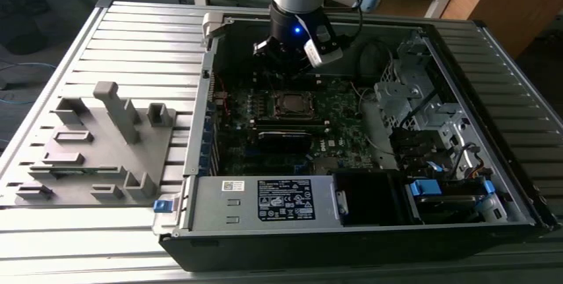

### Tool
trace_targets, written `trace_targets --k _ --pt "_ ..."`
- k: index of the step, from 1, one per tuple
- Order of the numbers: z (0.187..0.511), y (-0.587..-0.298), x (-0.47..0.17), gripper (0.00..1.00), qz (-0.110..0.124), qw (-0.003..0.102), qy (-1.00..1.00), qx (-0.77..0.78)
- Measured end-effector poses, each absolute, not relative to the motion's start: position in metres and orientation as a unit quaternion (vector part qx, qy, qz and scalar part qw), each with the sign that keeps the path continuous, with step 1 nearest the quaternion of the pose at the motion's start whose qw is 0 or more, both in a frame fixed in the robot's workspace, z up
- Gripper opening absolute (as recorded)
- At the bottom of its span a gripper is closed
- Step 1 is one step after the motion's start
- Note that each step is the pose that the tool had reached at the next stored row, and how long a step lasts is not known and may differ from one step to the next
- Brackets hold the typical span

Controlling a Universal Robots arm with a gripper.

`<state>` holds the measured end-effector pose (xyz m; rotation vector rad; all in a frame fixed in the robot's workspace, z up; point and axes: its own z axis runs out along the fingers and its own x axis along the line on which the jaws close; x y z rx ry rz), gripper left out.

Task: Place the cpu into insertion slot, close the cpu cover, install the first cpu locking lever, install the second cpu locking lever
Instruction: 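Install the first cpu locking lever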

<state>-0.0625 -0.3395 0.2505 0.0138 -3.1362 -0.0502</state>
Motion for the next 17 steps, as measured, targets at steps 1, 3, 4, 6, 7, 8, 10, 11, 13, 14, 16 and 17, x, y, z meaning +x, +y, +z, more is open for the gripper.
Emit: trace_targets --k 1,3,4,6,7,8,10,11,13,14,16,17 --pt "0.251 -0.339 -0.062 0.10 -0.016 0.002 -1.000 0.004" --pt "0.251 -0.339 -0.062 0.10 -0.016 0.002 -1.000 0.004" --pt "0.251 -0.339 -0.062 0.10 -0.016 0.002 -1.000 0.004" --pt "0.251 -0.339 -0.063 0.10 -0.016 0.002 -1.000 0.004" --pt "0.251 -0.340 -0.064 0.10 -0.016 0.002 -1.000 0.004" --pt "0.251 -0.340 -0.065 0.10 -0.016 0.002 -1.000 0.004" --pt "0.250 -0.339 -0.069 0.10 -0.016 0.002 -1.000 0.004" --pt "0.250 -0.339 -0.071 0.10 -0.016 0.002 -1.000 0.004" --pt "0.250 -0.339 -0.074 0.10 -0.016 0.002 -1.000 0.004" --pt "0.250 -0.339 -0.075 0.10 -0.016 0.002 -1.000 0.004" --pt "0.251 -0.339 -0.075 0.10 -0.016 0.002 -1.000 0.004" --pt "0.251 -0.340 -0.075 0.10 -0.017 0.002 -1.000 0.004"
